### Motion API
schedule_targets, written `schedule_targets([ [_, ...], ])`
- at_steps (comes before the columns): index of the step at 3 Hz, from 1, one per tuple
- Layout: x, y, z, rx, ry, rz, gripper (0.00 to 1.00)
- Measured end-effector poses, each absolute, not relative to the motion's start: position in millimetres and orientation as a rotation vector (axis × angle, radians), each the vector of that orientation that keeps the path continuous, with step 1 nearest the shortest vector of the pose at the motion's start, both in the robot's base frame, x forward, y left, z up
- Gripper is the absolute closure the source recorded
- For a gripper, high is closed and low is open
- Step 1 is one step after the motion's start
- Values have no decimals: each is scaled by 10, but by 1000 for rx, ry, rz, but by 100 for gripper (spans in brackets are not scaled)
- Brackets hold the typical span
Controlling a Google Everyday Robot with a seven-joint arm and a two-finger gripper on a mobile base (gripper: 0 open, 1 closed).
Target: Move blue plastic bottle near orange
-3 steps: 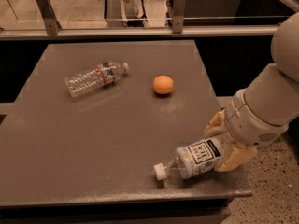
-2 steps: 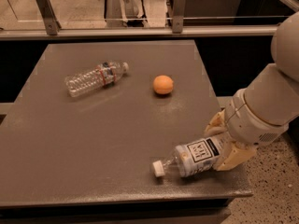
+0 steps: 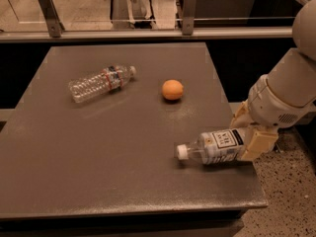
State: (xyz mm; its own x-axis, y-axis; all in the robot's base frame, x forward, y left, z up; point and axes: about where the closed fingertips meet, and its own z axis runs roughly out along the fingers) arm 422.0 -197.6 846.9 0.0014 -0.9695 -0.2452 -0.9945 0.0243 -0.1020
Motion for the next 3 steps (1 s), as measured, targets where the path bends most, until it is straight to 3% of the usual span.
schedule_targets([
  [3, 4994, -1986, 8772, -1969, 1916, 14, 100],
])
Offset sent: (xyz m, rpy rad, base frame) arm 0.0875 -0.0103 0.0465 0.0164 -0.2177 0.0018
